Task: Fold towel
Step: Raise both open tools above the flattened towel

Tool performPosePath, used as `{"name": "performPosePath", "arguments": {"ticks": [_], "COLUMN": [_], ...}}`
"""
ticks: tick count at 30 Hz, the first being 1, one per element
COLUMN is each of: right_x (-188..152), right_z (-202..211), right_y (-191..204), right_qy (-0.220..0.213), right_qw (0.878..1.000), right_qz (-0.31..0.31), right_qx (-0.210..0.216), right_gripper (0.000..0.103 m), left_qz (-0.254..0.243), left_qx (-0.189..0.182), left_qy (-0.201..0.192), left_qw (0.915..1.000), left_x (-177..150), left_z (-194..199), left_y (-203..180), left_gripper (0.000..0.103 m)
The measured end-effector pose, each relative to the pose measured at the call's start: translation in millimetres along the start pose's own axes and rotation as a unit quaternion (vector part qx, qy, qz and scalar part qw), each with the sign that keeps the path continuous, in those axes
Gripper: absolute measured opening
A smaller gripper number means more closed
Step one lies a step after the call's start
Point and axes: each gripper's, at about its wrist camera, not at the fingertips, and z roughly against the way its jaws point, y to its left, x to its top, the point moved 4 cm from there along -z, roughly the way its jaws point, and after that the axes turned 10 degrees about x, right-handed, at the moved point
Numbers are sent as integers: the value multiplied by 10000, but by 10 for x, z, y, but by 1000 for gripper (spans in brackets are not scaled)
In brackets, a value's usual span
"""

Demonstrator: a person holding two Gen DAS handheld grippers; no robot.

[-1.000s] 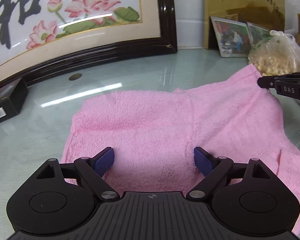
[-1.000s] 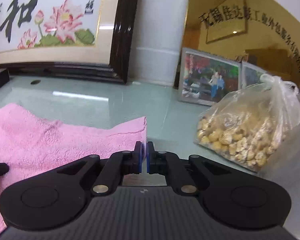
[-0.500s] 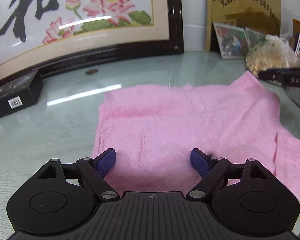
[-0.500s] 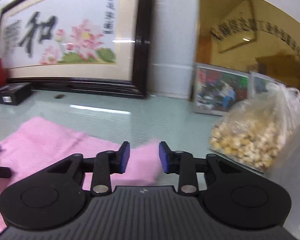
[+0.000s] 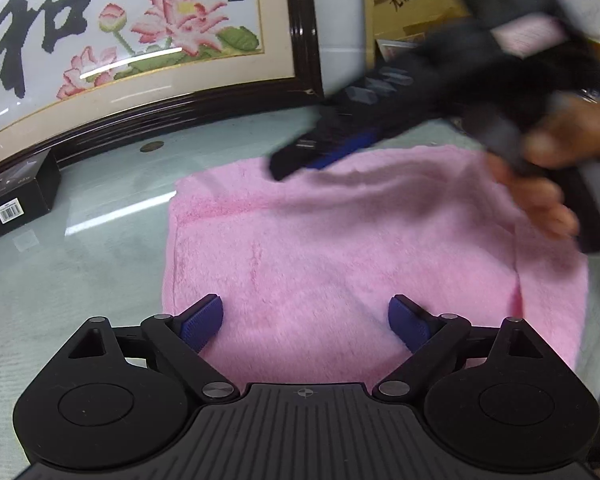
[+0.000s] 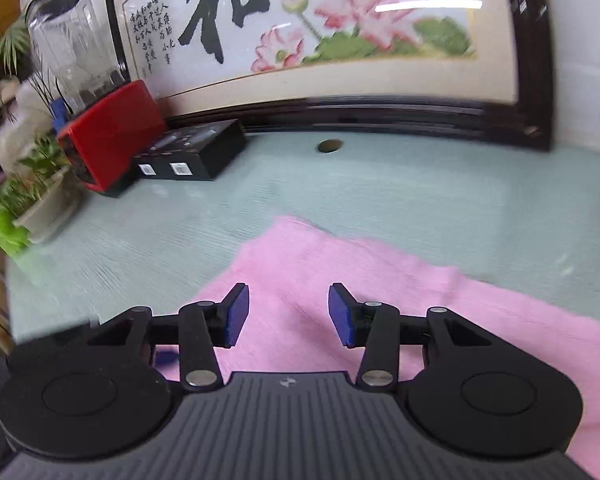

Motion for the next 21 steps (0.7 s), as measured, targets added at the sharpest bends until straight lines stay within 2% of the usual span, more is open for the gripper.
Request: {"name": "performPosePath", "arguments": {"ticks": [2, 4, 6, 8, 11, 14, 16, 17, 21], "right_x": [-65, -172, -285, -406, -517, -491, -435, -409, -431], "right_z": [-171, -278, -222, -115, 51, 365, 574, 703, 1142], "right_y": [28, 80, 165, 167, 151, 35, -81, -164, -437], "right_qy": [185, 376, 479, 731, 915, 487, 173, 30, -164], "right_qw": [9991, 9963, 9933, 9841, 9782, 9878, 9950, 9974, 9980], "right_qz": [-158, -224, -99, -334, -347, -335, -321, -372, -527], "right_qx": [345, 742, 1044, 1581, 1832, 1440, 925, 613, -306], "right_gripper": [49, 58, 59, 59, 59, 64, 73, 73, 75], "left_qz": [-45, -72, -93, -87, -26, 94, 107, 110, 111], "left_qx": [-39, -77, -107, -142, -163, -141, -29, 20, -2], "left_qy": [-1, 20, 21, 14, -13, -23, -82, -101, -44], "left_qw": [10000, 9999, 9999, 9999, 9999, 9999, 9999, 9999, 9999], "left_x": [-73, -143, -186, -238, -286, -237, -134, -92, 92], "left_z": [90, 178, 236, 308, 378, 402, 388, 368, 144], "left_y": [-38, -67, -79, -89, -80, -27, 17, 32, 50], "left_gripper": [93, 95, 95, 95, 95, 95, 95, 95, 95]}}
